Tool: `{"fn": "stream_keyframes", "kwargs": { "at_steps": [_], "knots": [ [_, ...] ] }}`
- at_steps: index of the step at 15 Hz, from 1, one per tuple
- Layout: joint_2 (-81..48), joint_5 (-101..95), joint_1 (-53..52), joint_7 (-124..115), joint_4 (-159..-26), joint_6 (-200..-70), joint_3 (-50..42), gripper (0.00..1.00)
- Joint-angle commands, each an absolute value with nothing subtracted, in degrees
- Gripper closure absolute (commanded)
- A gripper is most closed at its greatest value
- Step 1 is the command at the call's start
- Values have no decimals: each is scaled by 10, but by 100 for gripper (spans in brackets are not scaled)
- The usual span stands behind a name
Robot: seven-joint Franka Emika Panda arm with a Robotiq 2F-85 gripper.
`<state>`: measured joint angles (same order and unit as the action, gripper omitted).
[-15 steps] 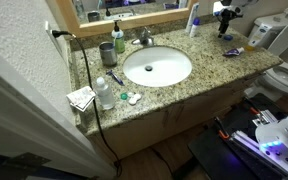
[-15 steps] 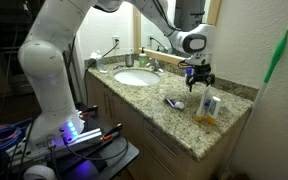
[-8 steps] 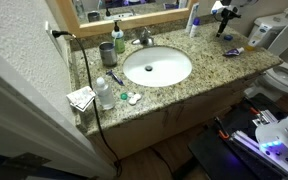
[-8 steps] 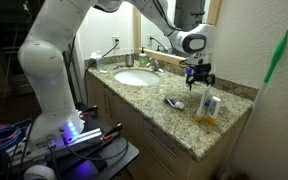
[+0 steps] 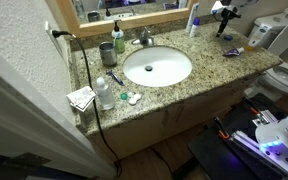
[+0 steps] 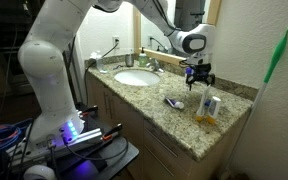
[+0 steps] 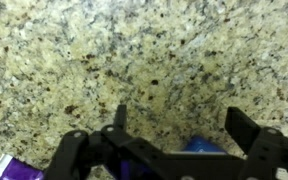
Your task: Move the silver cup to the left side of the counter, move the small blue object and then the toothpaste to the left side of the counter as well
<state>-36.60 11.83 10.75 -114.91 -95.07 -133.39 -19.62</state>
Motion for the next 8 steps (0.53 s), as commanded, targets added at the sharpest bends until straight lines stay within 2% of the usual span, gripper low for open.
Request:
{"fn": "stream_keyframes", "kwargs": {
  "at_steps": [1,8],
  "knots": [
    [-365,110,117,-1154,-949,-1333,-186,0],
    [-371,228,201,-1150,-991,-1440,-175,0]
  ]
}}
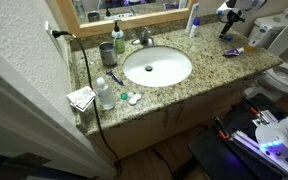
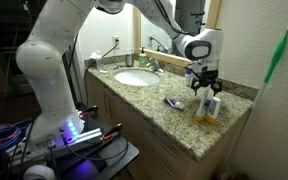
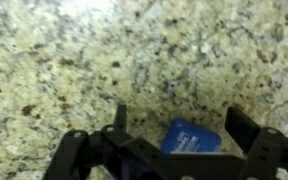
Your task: Move the silver cup to the left side of the counter, move the small blue object and then the toothpaste to the left side of the counter as well
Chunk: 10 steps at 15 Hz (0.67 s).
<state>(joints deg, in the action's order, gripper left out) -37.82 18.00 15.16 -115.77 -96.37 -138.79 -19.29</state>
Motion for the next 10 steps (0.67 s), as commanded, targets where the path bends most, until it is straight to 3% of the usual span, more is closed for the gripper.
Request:
{"fn": "stream_keyframes", "kwargs": {
  "at_steps": [1,9,10],
  "knots": [
    [-372,249,215,-1149,-996,-1459,-171,0],
    [-393,226,217,-1164,-962,-1411,-178,0],
    [-396,224,216,-1165,-960,-1406,-179,25]
  ]
}}
